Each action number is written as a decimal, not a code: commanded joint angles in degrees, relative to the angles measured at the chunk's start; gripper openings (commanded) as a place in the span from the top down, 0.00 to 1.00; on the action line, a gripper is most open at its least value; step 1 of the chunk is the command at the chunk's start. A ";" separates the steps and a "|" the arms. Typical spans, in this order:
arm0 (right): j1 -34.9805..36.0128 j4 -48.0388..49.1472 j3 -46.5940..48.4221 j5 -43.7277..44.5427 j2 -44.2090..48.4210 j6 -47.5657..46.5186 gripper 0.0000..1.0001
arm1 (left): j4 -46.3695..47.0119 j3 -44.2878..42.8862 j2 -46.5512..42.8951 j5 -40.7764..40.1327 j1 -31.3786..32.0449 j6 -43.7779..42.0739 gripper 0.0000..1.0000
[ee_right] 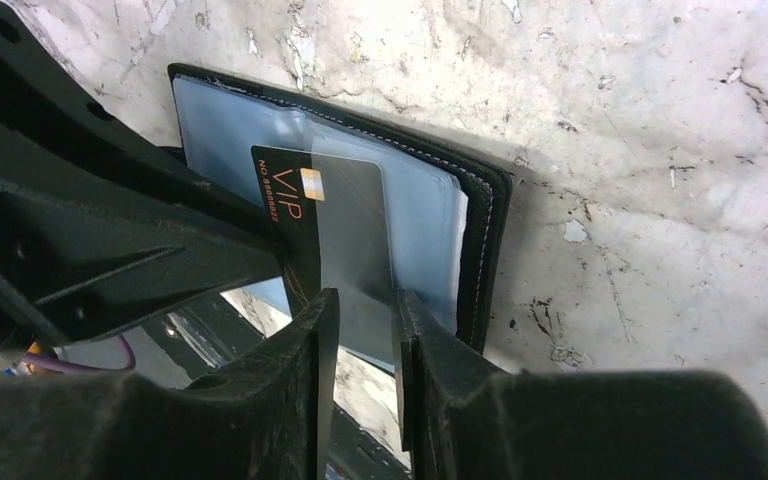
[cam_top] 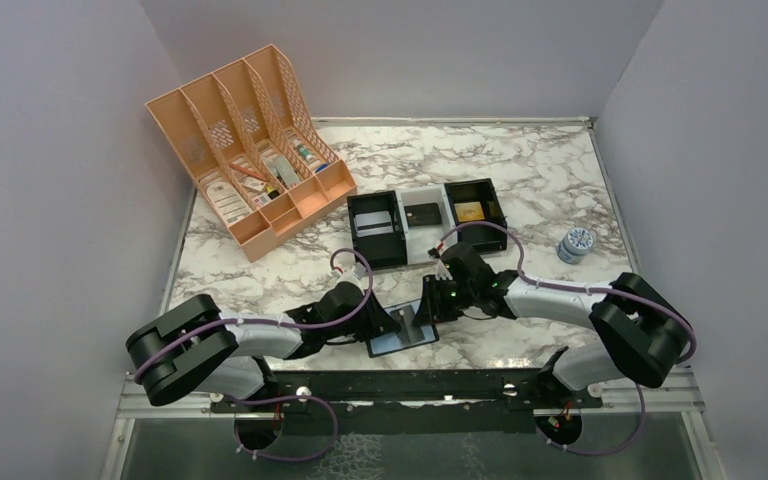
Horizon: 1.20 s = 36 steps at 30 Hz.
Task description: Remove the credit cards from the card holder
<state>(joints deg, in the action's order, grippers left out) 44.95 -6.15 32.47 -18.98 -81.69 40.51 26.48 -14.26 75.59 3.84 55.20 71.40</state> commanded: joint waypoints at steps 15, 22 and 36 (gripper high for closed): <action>0.31 1.80 -5.21 4.66 -3.34 4.99 0.76 | 3.53 1.07 3.61 -2.18 0.17 4.41 0.82; 0.31 -1.63 -3.52 9.21 -0.97 3.54 0.76 | 3.36 3.93 -0.48 -3.93 0.17 4.76 0.92; 0.31 2.78 0.26 -2.98 5.35 -1.58 0.74 | 3.05 2.45 -1.35 -2.97 0.22 2.46 0.83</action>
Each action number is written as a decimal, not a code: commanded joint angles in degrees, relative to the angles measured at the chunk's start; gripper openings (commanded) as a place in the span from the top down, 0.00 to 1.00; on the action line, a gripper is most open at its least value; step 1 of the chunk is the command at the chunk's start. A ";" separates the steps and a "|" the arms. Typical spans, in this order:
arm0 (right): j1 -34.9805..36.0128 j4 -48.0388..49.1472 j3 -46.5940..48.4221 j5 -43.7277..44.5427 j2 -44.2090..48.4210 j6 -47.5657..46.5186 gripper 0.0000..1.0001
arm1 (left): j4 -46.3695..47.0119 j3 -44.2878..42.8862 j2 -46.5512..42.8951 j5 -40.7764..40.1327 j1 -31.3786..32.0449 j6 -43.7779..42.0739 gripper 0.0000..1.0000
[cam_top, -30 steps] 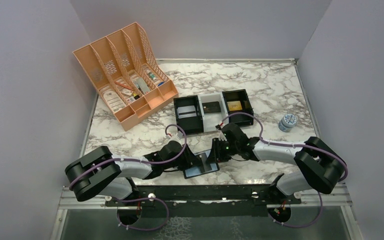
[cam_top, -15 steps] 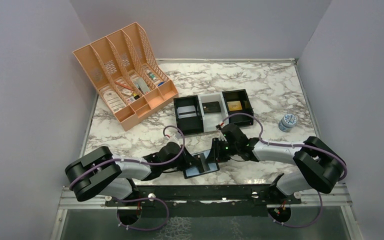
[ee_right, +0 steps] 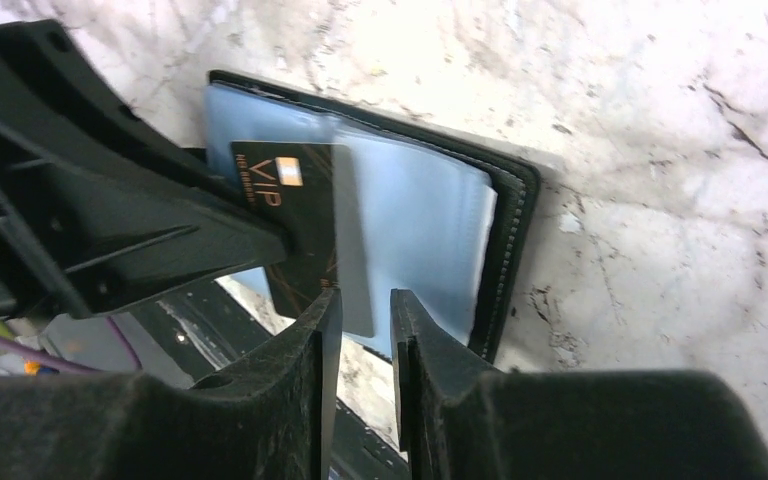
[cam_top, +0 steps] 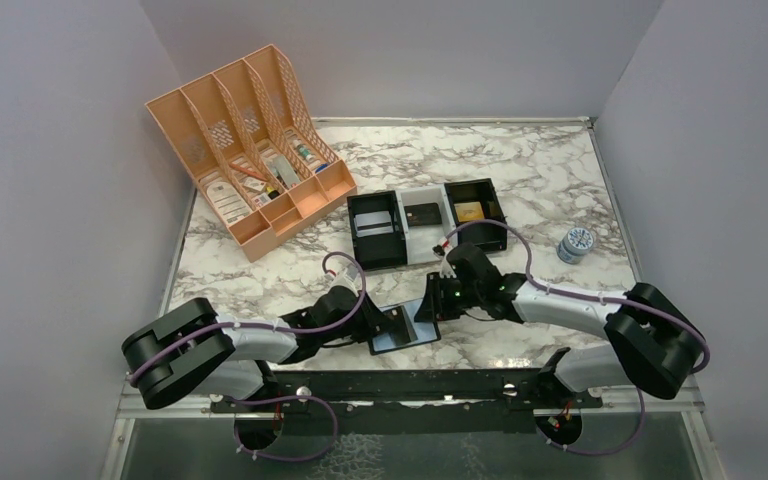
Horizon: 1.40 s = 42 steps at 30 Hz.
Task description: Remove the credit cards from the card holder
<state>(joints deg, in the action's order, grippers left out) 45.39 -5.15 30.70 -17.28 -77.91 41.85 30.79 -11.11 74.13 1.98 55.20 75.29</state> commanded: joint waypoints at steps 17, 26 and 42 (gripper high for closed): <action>-0.07 2.20 -0.86 0.76 -6.16 2.14 0.75 | -1.17 -3.65 1.67 0.29 0.17 -2.39 0.89; -0.07 0.67 -0.16 5.13 0.19 0.87 0.74 | -1.53 -3.12 0.88 -0.28 0.17 -2.34 1.00; -0.07 5.21 -1.12 0.92 6.27 -0.02 0.62 | -17.44 -8.75 -2.09 -2.73 0.18 -8.66 1.00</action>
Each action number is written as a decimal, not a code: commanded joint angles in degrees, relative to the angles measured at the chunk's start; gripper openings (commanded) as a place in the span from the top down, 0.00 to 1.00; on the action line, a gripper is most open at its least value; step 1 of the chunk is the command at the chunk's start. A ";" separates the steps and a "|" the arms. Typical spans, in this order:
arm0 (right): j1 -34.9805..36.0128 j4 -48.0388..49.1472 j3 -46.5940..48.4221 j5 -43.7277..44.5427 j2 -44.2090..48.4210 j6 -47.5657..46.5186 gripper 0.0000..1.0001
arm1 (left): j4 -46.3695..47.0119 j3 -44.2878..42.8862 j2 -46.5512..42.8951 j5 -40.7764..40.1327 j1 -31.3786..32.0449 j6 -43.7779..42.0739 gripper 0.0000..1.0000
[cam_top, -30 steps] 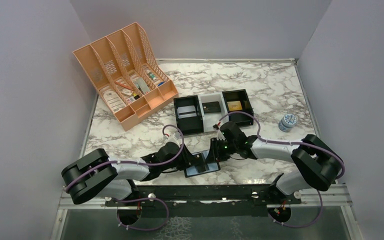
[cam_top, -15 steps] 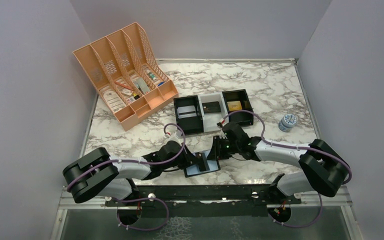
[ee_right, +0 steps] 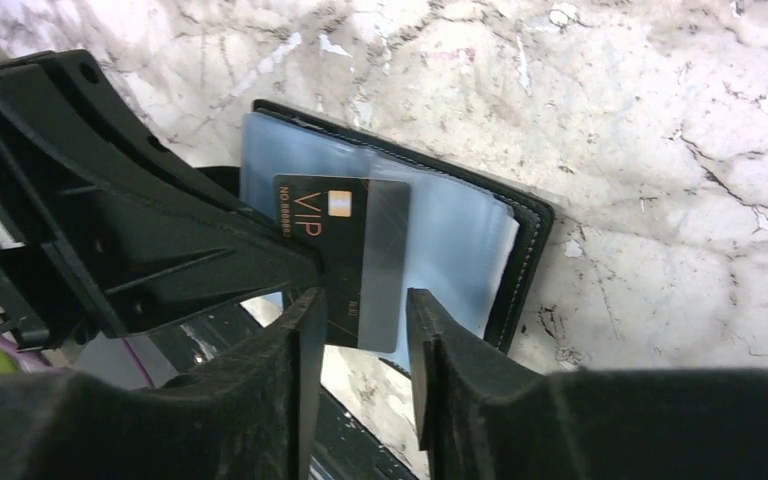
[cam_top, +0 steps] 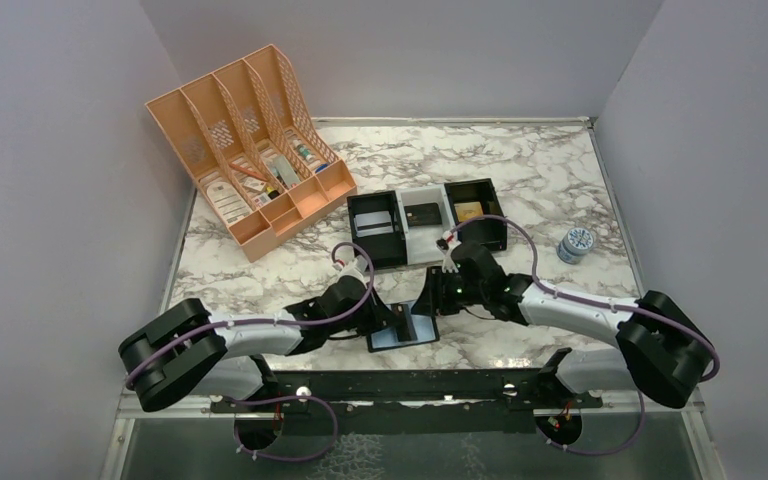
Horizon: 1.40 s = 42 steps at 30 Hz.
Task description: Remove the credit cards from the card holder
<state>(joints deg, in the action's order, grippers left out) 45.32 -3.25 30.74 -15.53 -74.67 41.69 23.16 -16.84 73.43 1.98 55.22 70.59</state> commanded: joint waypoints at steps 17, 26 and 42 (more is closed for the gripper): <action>-0.01 7.78 -1.31 -9.01 -7.10 1.90 0.64 | -8.63 -4.66 1.27 -1.47 0.14 -3.65 1.00; 0.02 6.13 -3.65 -1.83 -9.95 4.41 0.70 | -5.01 -4.38 2.86 0.51 0.15 -0.04 0.85; -0.06 3.20 -3.13 4.32 -4.07 2.61 0.71 | -16.13 -4.74 -3.75 -5.12 0.06 -1.56 1.00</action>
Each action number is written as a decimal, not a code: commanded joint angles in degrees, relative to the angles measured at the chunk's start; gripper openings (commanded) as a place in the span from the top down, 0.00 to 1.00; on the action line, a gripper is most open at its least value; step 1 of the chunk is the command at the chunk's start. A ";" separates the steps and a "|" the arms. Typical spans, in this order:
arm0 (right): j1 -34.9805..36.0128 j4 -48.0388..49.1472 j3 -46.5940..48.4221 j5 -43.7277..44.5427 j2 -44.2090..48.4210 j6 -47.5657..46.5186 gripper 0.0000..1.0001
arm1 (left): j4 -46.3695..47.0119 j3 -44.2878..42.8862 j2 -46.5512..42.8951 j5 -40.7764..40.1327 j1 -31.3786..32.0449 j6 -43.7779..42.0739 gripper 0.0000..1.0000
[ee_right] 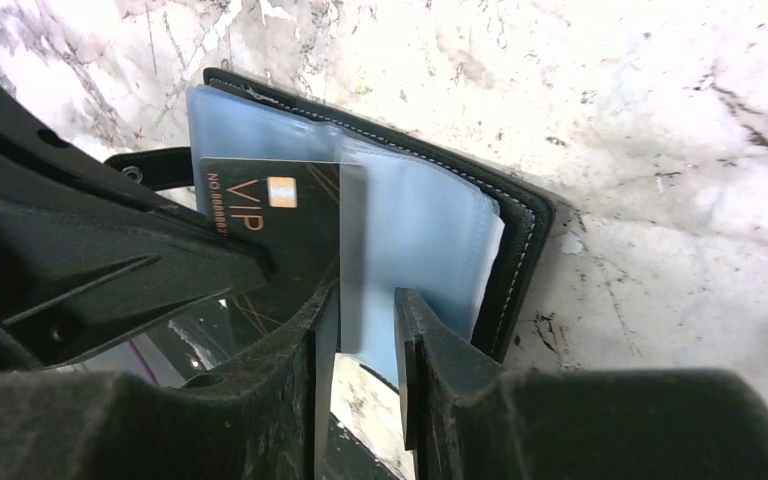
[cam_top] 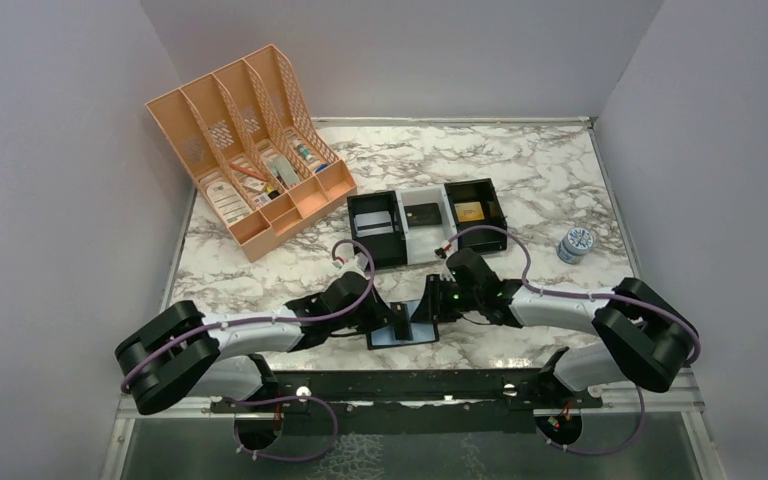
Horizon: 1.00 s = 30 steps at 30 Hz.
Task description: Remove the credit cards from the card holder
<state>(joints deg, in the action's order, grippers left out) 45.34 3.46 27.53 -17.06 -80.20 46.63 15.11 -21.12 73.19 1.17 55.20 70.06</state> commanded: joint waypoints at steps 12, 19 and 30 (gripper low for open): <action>-0.08 5.94 -1.74 0.94 8.83 -6.03 0.61 | -8.14 0.12 -7.76 -4.22 0.04 -3.36 1.00; -0.12 9.53 -4.95 5.02 14.48 -6.04 0.43 | -10.10 0.40 -12.85 -4.58 -0.09 -6.00 1.00; -0.08 19.71 -21.39 16.94 37.93 -6.20 0.34 | -9.99 1.18 -17.29 -3.26 -0.47 -11.98 1.00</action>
<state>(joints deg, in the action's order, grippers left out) 45.32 17.26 10.41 -7.31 -49.98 41.32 4.54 -20.69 57.69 -2.00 55.13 62.13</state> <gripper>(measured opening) 0.650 0.012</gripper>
